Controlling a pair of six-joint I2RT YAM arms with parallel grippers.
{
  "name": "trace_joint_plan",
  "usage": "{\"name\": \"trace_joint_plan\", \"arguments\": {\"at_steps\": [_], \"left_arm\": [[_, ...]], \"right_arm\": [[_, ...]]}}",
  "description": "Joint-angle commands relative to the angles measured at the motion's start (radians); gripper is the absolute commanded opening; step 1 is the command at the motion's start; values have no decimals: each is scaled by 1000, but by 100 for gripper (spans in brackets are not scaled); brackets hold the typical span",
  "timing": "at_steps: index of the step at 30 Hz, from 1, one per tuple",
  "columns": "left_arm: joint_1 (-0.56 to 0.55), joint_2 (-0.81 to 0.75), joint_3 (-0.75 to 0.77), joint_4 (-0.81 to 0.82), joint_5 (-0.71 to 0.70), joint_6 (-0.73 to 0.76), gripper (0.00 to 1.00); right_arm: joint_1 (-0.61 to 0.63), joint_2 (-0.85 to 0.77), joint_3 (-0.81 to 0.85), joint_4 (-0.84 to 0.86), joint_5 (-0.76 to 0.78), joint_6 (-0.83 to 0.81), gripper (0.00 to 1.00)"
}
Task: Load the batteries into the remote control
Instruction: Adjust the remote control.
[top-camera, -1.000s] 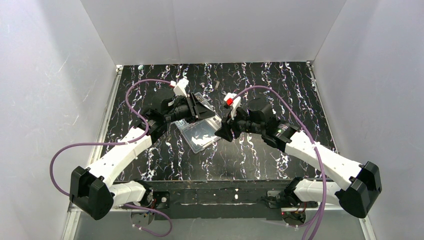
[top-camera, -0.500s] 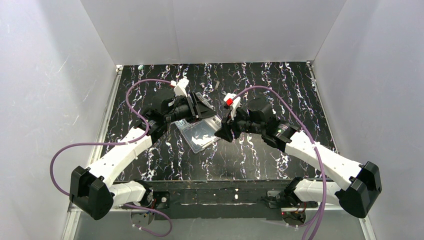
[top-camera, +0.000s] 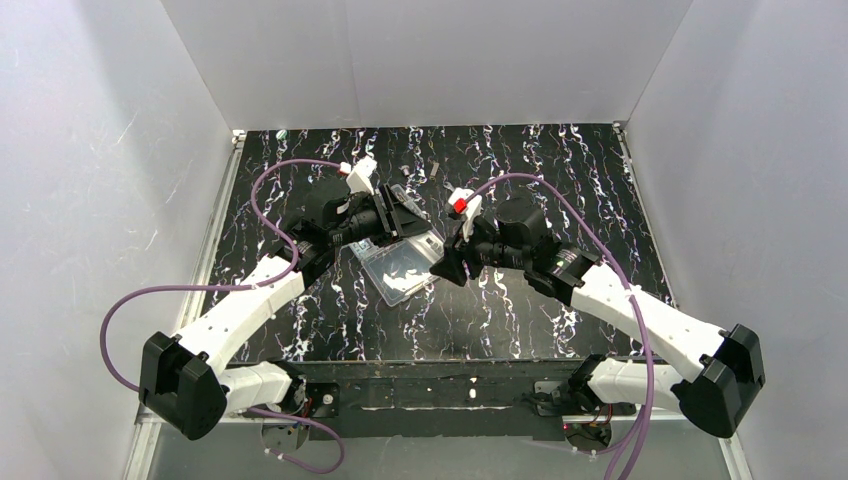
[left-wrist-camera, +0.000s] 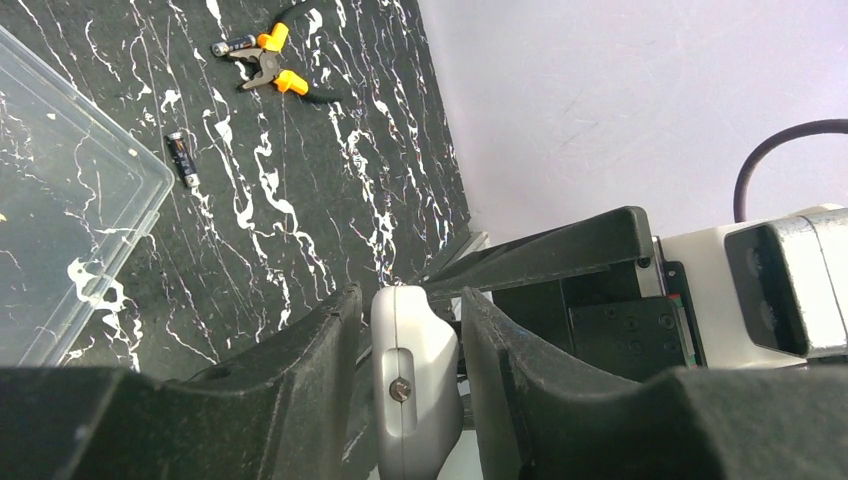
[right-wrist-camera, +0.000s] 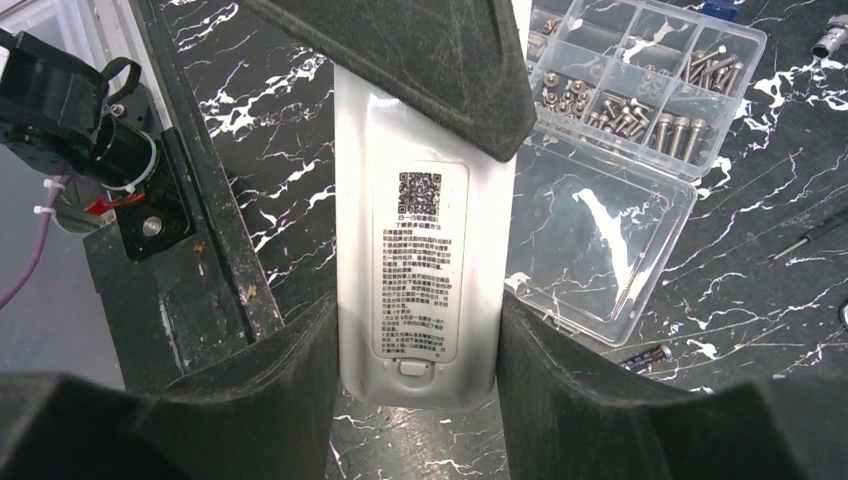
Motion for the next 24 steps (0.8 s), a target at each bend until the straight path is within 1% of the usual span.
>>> {"name": "trace_joint_plan", "arguments": {"at_steps": [1,11,13,15,17,18,19,20,21,22,24], "left_arm": [[-4,-31,-7,30,5,10,39],[-4,-33,-7,23,0,12,30],[-4,-30,-7,23,-1,12,25],[-4,-29,-7,25,1,12,15],[-4,-26,-7,24,0,12,6],[-4,-27,-6,25,0,11,2],[-4,-27,-7,25,0,11,0],[-4,-27,-9,25,1,12,0],[-4,-28,-11,25,1,13,0],[-4,-28,-14,25,0,14,0],[-4,-29,-17,19,-3,16,0]], "right_arm": [[1,-32,-12,45,-9,-4,8],[1,-26,-14,45,-9,-5,8],[2,-26,-14,46,-7,-6,8],[1,-26,-13,46,-6,-5,9],[2,-27,-9,45,-2,-6,17],[1,-29,-9,44,0,-4,23],[2,-30,-9,45,3,-4,30],[1,-35,-10,46,8,-1,39],[1,-45,-11,50,15,2,54],[2,-53,-16,60,24,4,64],[1,-80,-27,83,36,2,73]]}}
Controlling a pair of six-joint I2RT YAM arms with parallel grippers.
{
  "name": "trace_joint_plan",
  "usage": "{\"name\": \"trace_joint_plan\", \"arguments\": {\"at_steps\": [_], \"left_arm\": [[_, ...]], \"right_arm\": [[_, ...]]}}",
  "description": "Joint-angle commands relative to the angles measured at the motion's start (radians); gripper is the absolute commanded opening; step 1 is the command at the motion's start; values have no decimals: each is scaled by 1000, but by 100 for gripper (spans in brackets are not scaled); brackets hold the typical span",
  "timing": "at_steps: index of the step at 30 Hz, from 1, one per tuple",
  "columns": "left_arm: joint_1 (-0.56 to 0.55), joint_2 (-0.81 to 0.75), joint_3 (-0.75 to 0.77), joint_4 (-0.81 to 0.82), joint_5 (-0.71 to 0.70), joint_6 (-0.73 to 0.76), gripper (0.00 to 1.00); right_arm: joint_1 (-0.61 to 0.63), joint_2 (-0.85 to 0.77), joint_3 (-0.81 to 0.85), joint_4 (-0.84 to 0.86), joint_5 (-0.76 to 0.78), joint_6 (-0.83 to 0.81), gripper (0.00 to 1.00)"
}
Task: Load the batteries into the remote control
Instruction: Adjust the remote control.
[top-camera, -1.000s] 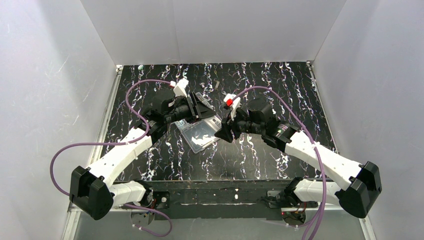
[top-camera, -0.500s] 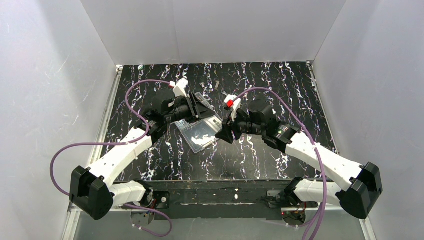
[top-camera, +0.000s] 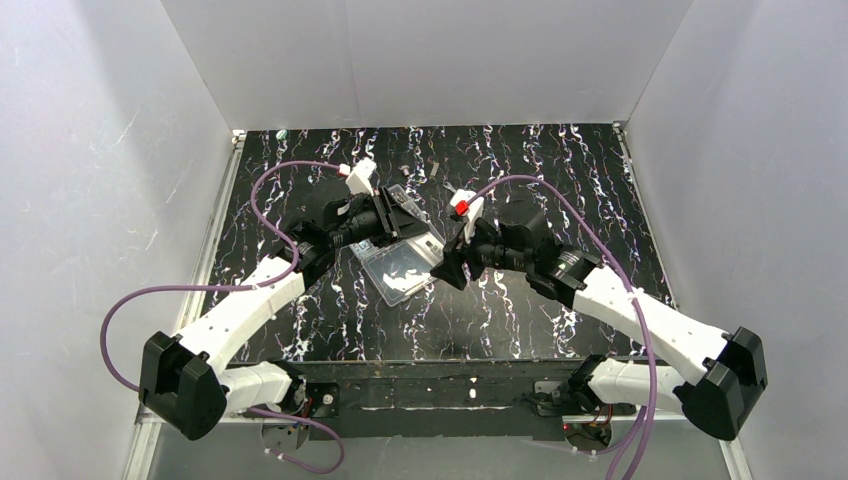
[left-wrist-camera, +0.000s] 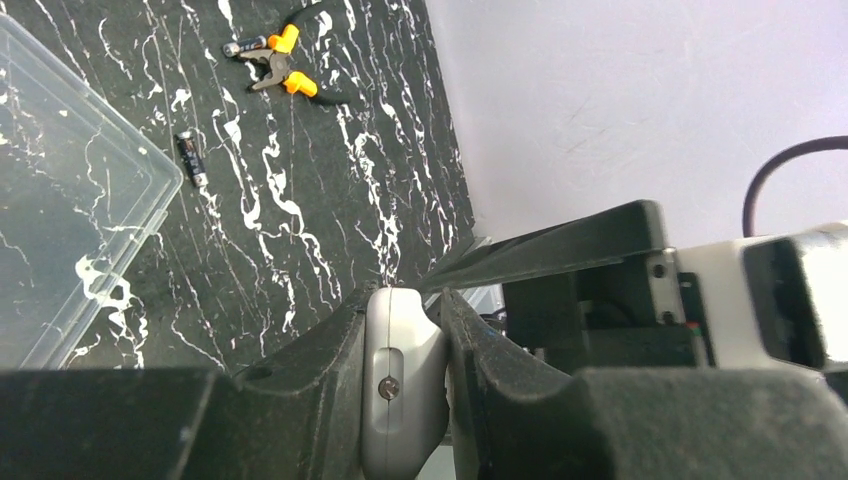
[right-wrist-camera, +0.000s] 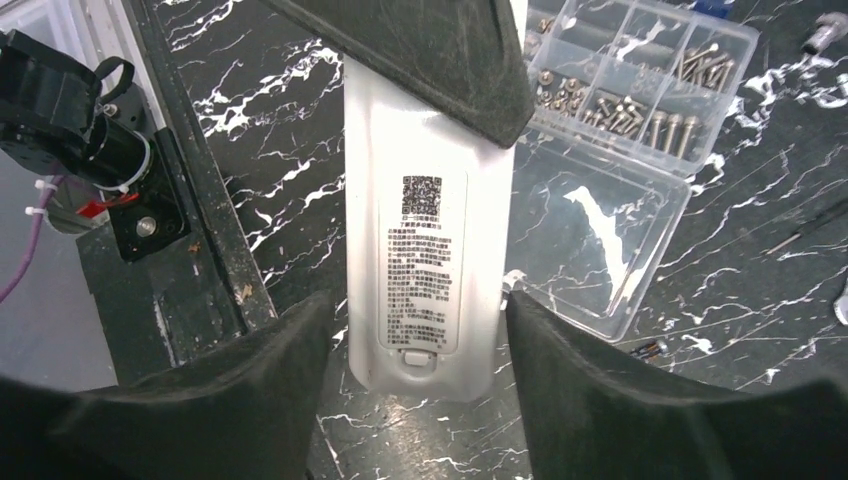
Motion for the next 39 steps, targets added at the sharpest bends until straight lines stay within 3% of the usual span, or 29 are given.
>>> {"name": "trace_joint_plan", "arguments": {"at_steps": [1,7,14,23,28,30,33,39], "left_arm": [[-4,-29,-13,10,13,25,0],[-4,-33,5,-62,61,52,0],[-4,-60,95,-227,144,61,0],[-4,-79,14,-75,245,-103,0],[-3,-41,42,-43,401,-79,0],[-4,-30,52,-24,448,-77,0],[-4,-14,51,32,514,-88,0],[-4,21,28,25,531,-49,0]], "right_arm": [[1,-82,-17,91,27,3,76],[2,-175,7,44,-38,-69,81],[1,-258,28,-64,-106,-109,79],[1,-301,42,-147,-195,-292,81],[1,-280,90,-201,-172,-442,81],[1,-261,121,-223,-180,-482,77],[1,-239,168,-274,-214,-535,59],[1,-241,240,-352,-308,-588,54]]}}
